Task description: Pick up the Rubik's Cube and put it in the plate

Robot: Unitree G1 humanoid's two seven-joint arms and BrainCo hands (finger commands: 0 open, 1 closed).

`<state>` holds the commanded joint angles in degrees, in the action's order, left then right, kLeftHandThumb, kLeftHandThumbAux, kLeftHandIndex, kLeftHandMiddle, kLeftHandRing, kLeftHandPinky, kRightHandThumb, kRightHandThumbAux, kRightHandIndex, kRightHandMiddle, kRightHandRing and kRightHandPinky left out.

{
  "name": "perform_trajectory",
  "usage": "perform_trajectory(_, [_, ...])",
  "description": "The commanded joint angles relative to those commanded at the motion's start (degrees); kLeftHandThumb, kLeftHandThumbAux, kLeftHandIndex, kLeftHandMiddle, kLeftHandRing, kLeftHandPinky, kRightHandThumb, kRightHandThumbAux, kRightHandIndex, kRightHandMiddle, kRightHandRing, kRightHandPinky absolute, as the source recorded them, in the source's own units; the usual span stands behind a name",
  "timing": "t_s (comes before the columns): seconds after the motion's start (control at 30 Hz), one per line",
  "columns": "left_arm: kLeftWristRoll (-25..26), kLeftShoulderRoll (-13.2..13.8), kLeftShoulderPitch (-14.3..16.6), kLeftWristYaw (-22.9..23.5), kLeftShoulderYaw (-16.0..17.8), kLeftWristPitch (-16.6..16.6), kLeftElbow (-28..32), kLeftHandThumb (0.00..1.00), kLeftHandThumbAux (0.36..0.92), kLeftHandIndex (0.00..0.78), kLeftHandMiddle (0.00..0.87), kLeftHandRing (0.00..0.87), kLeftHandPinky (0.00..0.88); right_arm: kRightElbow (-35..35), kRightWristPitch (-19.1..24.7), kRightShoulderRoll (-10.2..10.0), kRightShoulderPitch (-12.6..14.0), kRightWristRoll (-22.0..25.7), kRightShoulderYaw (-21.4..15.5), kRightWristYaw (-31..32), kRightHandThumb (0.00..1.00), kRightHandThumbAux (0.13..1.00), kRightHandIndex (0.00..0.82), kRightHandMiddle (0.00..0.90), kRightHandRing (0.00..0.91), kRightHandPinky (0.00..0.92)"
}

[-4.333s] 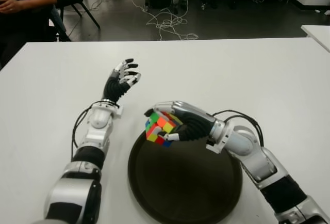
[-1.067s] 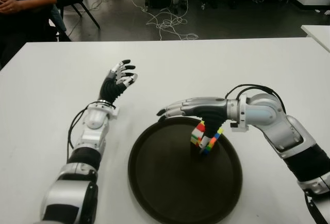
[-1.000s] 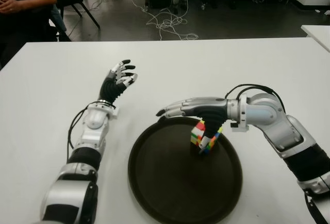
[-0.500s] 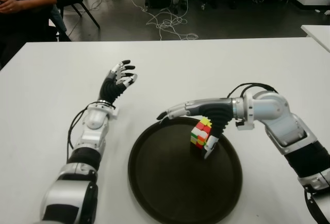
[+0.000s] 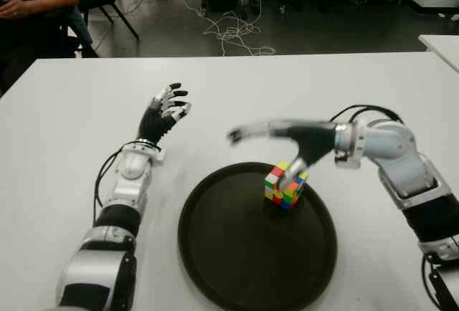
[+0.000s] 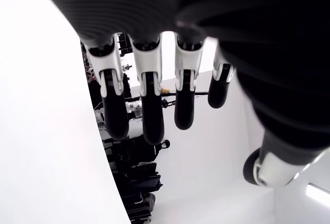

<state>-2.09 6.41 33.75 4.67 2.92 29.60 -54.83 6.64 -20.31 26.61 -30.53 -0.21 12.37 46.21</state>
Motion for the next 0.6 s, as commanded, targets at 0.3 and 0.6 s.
perform_trajectory(0.3, [-0.1,-0.2,1.1,-0.4,-0.1,0.6,-1.9,0.151,0.599,0.173,0.237,0.276,0.339,10.9,2.7,-3.2,-0.8,0.6,-10.9,-16.5,0.000,0.430,0.000,0.000,0.000,0.000])
perform_trajectory(0.6, [0.3,-0.7,2.0,-0.1,0.3,1.3,-3.3,0.155,0.622,0.170,0.245,0.281,0.341,14.9,9.5,-17.1,6.2,4.6,-19.7,-39.8,0.070,0.702,0.076,0.162,0.154,0.174])
